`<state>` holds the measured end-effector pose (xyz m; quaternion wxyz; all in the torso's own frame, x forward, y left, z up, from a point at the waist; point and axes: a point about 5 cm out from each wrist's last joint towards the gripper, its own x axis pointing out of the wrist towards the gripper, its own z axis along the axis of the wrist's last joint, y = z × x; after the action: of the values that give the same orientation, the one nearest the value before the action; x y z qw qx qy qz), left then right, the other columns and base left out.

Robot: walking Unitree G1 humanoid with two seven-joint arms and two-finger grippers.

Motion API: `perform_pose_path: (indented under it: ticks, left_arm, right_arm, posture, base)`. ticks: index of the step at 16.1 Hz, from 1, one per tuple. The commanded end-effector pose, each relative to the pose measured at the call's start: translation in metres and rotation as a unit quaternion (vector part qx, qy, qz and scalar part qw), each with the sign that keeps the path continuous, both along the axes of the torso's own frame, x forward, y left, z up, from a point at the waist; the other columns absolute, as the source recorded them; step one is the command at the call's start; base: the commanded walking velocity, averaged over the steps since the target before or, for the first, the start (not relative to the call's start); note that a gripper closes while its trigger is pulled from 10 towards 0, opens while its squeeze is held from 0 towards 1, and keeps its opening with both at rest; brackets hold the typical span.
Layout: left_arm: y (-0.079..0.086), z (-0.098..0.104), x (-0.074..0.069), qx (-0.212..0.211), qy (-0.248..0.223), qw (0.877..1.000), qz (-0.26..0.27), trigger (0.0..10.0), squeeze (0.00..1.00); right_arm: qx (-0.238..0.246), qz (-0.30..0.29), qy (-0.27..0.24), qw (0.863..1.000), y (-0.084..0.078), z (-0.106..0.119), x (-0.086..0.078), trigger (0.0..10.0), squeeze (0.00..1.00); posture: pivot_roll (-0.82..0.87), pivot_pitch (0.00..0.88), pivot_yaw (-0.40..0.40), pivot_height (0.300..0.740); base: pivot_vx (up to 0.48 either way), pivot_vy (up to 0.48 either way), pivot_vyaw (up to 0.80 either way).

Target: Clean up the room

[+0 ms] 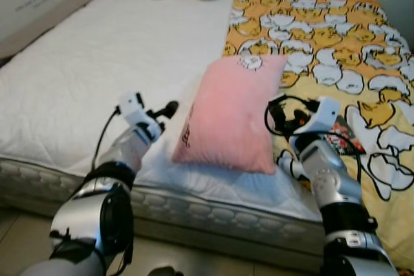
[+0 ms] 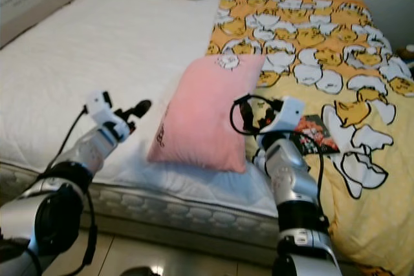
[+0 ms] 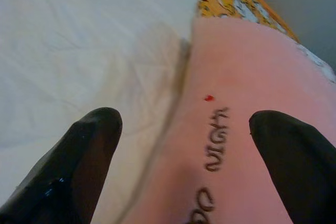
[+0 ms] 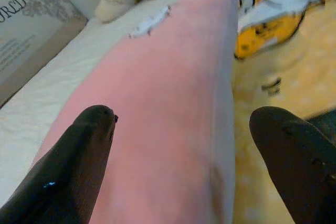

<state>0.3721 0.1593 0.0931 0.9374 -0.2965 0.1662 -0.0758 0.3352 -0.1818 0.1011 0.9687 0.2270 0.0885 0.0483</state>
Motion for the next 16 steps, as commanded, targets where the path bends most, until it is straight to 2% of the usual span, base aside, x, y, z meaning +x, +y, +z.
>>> perform_pose_path:
  ticks: [1, 4, 6, 8, 10, 11, 12, 13, 14, 15, 16]
  left_arm:
    - [-0.007, 0.003, 0.002, 0.004, -0.003, 1.000, -0.022, 10.0, 0.00]
    - [-0.016, 0.005, 0.002, -0.005, -0.007, 0.998, -0.059, 10.0, 0.00]
    - [-0.023, -0.002, -0.001, 0.010, 0.003, 0.996, -0.092, 10.0, 0.00]
    - [-0.027, -0.004, -0.003, 0.014, 0.008, 0.994, -0.108, 10.0, 0.00]
    - [-0.032, -0.009, -0.006, 0.022, 0.020, 0.992, -0.119, 10.0, 0.00]
    - [-0.034, -0.010, -0.007, 0.025, 0.023, 0.992, -0.121, 10.0, 0.00]
    - [-0.038, -0.014, -0.008, 0.033, 0.030, 0.992, -0.119, 10.0, 0.00]
    - [-0.039, -0.015, -0.009, 0.036, 0.031, 0.992, -0.116, 10.0, 0.00]
    - [-0.034, -0.013, -0.006, 0.046, 0.028, 0.995, -0.079, 10.0, 0.00]
    - [-0.020, -0.010, -0.002, 0.052, 0.025, 0.998, -0.020, 10.0, 0.00]
    - [-0.013, -0.008, -0.001, 0.060, 0.024, 0.998, -0.007, 10.0, 0.00]
  right_arm:
    - [0.009, -0.013, -0.002, 1.000, -0.014, 0.005, -0.005, 10.0, 0.00]
    - [0.006, -0.020, 0.016, 1.000, -0.026, 0.002, -0.016, 10.0, 0.00]
    - [0.024, -0.025, 0.039, 0.999, -0.032, -0.006, -0.027, 10.0, 0.00]
    - [0.040, -0.017, 0.057, 0.997, -0.027, -0.012, -0.031, 10.0, 0.00]
    - [0.043, 0.019, 0.070, 0.996, -0.010, -0.016, -0.028, 10.0, 0.00]
    - [0.042, 0.026, 0.072, 0.996, -0.007, -0.017, -0.027, 10.0, 0.00]
    - [0.042, 0.044, 0.082, 0.995, 0.004, -0.021, -0.022, 10.0, 0.00]
    - [0.043, 0.049, 0.083, 0.994, 0.007, -0.021, -0.020, 10.0, 0.00]
    - [0.039, 0.061, 0.086, 0.994, 0.013, -0.022, -0.016, 10.0, 0.00]
    - [0.035, 0.066, 0.089, 0.993, 0.018, -0.022, -0.014, 10.0, 0.00]
    - [0.035, 0.069, 0.089, 0.993, 0.020, -0.022, -0.014, 10.0, 0.00]
  posture:
    - [-0.05, 0.000, -0.015, 0.740]
    - [-0.06, 0.000, -0.010, 0.740]
    - [-0.07, 0.000, -0.001, 0.740]
    - [-0.08, 0.000, 0.005, 0.740]
    - [-0.08, 0.000, 0.008, 0.740]
    - [-0.08, 0.000, 0.008, 0.740]
    - [-0.08, 0.000, -0.001, 0.740]
    - [-0.08, 0.000, -0.001, 0.740]
    - [-0.08, 0.000, -0.003, 0.740]
    - [-0.07, 0.000, -0.007, 0.740]
    - [-0.08, 0.000, -0.007, 0.740]
  base:
    - [0.000, 0.000, 0.00]
    - [0.000, 0.000, 0.00]
    - [0.000, 0.000, 0.00]
    - [0.000, 0.000, 0.00]
    - [0.000, 0.000, 0.00]
    - [0.000, 0.000, 0.00]
    - [0.000, 0.000, 0.00]
    - [0.000, 0.000, 0.00]
    - [0.000, 0.000, 0.00]
    - [0.000, 0.000, 0.00]
    - [0.000, 0.000, 0.00]
